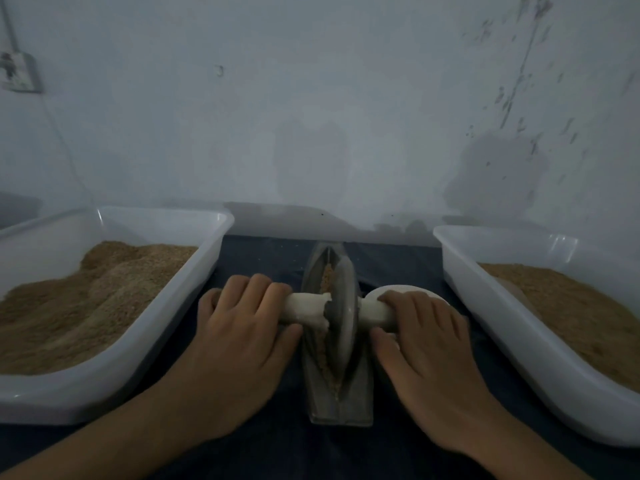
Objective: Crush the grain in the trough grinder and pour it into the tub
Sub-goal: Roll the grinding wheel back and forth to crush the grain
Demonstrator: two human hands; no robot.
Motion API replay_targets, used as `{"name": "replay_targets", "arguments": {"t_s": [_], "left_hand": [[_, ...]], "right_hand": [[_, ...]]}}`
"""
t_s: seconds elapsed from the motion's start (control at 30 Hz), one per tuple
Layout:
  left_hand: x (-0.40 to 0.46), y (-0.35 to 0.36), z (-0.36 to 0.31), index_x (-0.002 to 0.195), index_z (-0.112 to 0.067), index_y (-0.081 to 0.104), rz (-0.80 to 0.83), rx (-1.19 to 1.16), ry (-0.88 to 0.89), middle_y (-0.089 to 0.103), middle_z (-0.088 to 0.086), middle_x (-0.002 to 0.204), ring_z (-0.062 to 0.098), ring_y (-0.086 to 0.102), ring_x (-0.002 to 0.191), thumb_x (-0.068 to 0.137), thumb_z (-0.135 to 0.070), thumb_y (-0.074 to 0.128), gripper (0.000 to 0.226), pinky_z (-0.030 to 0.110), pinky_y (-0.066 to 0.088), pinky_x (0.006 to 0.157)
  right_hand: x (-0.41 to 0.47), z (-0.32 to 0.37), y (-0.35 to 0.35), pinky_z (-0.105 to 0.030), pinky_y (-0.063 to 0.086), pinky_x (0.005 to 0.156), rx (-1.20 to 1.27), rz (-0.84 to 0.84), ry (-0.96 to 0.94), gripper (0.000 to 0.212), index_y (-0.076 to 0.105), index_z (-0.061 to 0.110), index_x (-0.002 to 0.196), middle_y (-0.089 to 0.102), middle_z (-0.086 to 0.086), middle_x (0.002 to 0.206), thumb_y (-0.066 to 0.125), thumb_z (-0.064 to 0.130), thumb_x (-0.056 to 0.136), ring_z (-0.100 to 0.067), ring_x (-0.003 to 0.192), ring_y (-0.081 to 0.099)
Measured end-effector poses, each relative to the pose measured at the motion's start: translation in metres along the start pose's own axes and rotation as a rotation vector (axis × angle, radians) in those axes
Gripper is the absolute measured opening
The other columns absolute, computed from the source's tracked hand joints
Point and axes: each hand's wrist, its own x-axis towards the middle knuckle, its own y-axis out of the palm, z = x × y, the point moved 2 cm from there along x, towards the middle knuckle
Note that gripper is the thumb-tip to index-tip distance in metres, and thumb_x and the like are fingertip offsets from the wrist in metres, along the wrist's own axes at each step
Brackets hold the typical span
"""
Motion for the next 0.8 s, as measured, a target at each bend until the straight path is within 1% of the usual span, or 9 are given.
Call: {"name": "replay_targets", "arguments": {"t_s": [0.13, 0.27, 0.3, 0.37, 0.5, 0.6, 0.67, 0.73, 0.8], "left_hand": [[0.019, 0.007, -0.003, 0.104, -0.037, 0.043, 0.003, 0.096, -0.069, 0.040, -0.016, 0.101, 0.013, 0.040, 0.092, 0.106, -0.057, 0.022, 0.029, 0.039, 0.036, 0.079], [0.069, 0.031, 0.013, 0.096, -0.030, 0.037, 0.166, 0.226, -0.171, 0.038, -0.008, 0.096, 0.019, 0.043, 0.090, 0.107, -0.045, 0.020, 0.025, 0.038, 0.037, 0.063], [0.081, 0.036, 0.018, 0.099, -0.029, 0.038, 0.198, 0.246, -0.170, 0.041, -0.005, 0.098, 0.022, 0.045, 0.091, 0.107, -0.042, 0.019, 0.025, 0.040, 0.041, 0.063], [0.101, 0.044, 0.026, 0.104, -0.024, 0.041, 0.247, 0.261, -0.181, 0.049, 0.001, 0.103, 0.028, 0.052, 0.097, 0.107, -0.036, 0.021, 0.024, 0.045, 0.050, 0.074], [0.114, 0.054, 0.028, 0.090, -0.022, 0.044, 0.203, 0.245, -0.245, 0.050, 0.001, 0.090, 0.033, 0.057, 0.093, 0.105, -0.030, 0.035, 0.019, 0.045, 0.039, 0.071], [0.099, 0.045, 0.023, 0.091, -0.025, 0.045, 0.186, 0.208, -0.230, 0.048, -0.003, 0.089, 0.027, 0.053, 0.090, 0.105, -0.036, 0.032, 0.022, 0.042, 0.036, 0.069], [0.077, 0.032, 0.016, 0.094, -0.028, 0.041, 0.190, 0.219, -0.169, 0.046, -0.006, 0.095, 0.021, 0.048, 0.088, 0.106, -0.043, 0.027, 0.023, 0.040, 0.039, 0.067], [0.043, 0.015, 0.007, 0.101, -0.031, 0.041, 0.172, 0.182, -0.106, 0.046, -0.010, 0.101, 0.018, 0.047, 0.091, 0.106, -0.049, 0.023, 0.026, 0.040, 0.046, 0.071], [0.010, -0.003, -0.001, 0.117, -0.033, 0.045, 0.126, 0.097, -0.058, 0.048, -0.014, 0.111, 0.013, 0.049, 0.100, 0.106, -0.055, 0.022, 0.033, 0.038, 0.049, 0.078]], "right_hand": [[0.017, -0.001, 0.007, -0.034, 0.029, 0.096, -0.100, 0.009, 0.001, 0.040, 0.039, 0.044, 0.121, 0.038, 0.019, 0.110, 0.017, 0.068, 0.097, -0.010, 0.103, 0.037], [0.077, -0.007, 0.022, -0.044, 0.037, 0.090, -0.234, -0.012, 0.039, 0.042, 0.045, 0.032, 0.101, 0.045, 0.007, 0.099, 0.014, 0.061, 0.099, -0.019, 0.094, 0.045], [0.094, -0.009, 0.026, -0.045, 0.038, 0.091, -0.221, 0.005, 0.060, 0.043, 0.047, 0.030, 0.101, 0.050, 0.005, 0.103, 0.015, 0.060, 0.100, -0.022, 0.098, 0.049], [0.123, -0.014, 0.031, -0.048, 0.037, 0.096, -0.169, 0.030, 0.108, 0.048, 0.055, 0.027, 0.104, 0.060, -0.002, 0.112, 0.018, 0.057, 0.103, -0.027, 0.107, 0.053], [0.141, -0.016, 0.037, -0.048, 0.036, 0.094, -0.211, 0.010, 0.159, 0.054, 0.060, 0.024, 0.102, 0.067, -0.007, 0.113, 0.018, 0.057, 0.102, -0.032, 0.106, 0.057], [0.115, -0.011, 0.036, -0.046, 0.036, 0.090, -0.212, -0.064, 0.092, 0.042, 0.054, 0.026, 0.099, 0.060, 0.000, 0.106, 0.022, 0.053, 0.102, -0.027, 0.101, 0.053], [0.089, -0.008, 0.029, -0.041, 0.036, 0.090, -0.182, -0.048, 0.047, 0.040, 0.050, 0.031, 0.099, 0.052, 0.010, 0.097, 0.019, 0.055, 0.102, -0.020, 0.096, 0.050], [0.062, -0.005, 0.015, -0.037, 0.036, 0.095, -0.052, -0.015, 0.016, 0.040, 0.052, 0.039, 0.103, 0.050, 0.019, 0.094, 0.017, 0.060, 0.102, -0.009, 0.095, 0.048], [0.037, -0.001, -0.003, -0.032, 0.035, 0.099, 0.101, -0.021, -0.008, 0.041, 0.056, 0.045, 0.114, 0.054, 0.027, 0.103, 0.020, 0.062, 0.102, 0.002, 0.102, 0.048]]}}
